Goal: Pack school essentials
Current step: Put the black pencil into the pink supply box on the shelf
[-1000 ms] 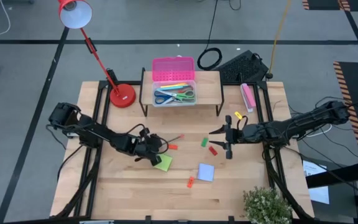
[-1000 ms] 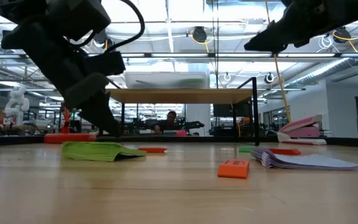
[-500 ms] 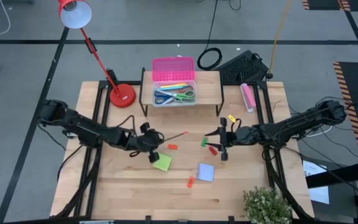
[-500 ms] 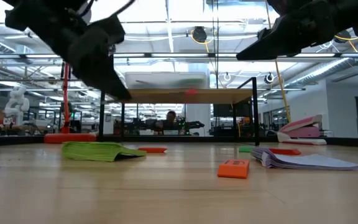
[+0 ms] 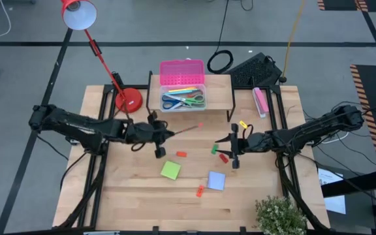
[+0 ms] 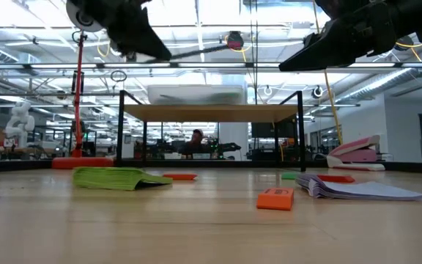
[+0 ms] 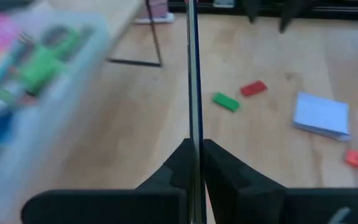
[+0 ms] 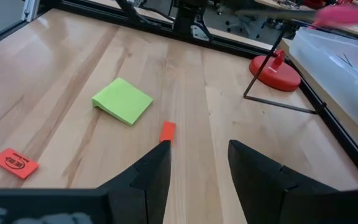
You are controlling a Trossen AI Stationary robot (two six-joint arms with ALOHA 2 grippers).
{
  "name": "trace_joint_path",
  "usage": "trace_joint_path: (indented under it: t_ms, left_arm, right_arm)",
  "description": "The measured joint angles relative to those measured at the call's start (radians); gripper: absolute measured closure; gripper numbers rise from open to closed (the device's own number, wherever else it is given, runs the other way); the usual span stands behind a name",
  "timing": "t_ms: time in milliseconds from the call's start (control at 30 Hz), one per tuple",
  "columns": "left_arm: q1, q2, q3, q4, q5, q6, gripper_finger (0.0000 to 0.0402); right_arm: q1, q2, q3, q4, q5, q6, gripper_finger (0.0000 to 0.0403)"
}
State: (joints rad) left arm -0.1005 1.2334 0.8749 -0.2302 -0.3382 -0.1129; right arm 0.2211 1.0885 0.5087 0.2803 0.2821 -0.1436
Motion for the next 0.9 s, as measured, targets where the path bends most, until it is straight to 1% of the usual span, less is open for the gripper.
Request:
trace_joint_path:
  t_ms: [200, 267, 367, 500, 600, 733, 900]
  left_arm:
    - [0.122, 0.003, 0.184, -0.138, 0.001, 0.170, 0.0371]
    - [0.181, 0.004, 0.234, -0.188, 0.004, 0.221, 0.0371]
    - [0.288, 0.007, 0.288, -0.226, 0.050, 0.292, 0.0371]
    - [0.442, 0.036, 0.307, -0.237, 0.174, 0.388, 0.0371]
    - [0.546, 0.084, 0.309, -0.229, 0.269, 0.438, 0.0371]
    - [0.629, 0.166, 0.309, -0.224, 0.291, 0.510, 0.0371]
    - [0.667, 0.223, 0.309, -0.192, 0.345, 0.572, 0.0371]
  right_arm:
    - [0.000, 0.000, 0.000, -0.001, 0.000, -0.007, 0.0250]
    - [0.000, 0.000, 0.000, -0.001, 0.000, -0.009, 0.0250]
    - [0.000, 0.000, 0.000, -0.001, 0.000, -0.016, 0.0250]
    - [0.000, 0.000, 0.000, -0.001, 0.000, -0.026, 0.0250]
    - [0.000, 0.000, 0.000, -0.001, 0.000, -0.026, 0.0250]
    - [0.000, 0.000, 0.000, -0.001, 0.000, -0.026, 0.0250]
    - [0.000, 0.000, 0.000, -0.002, 0.000, -0.026, 0.0250]
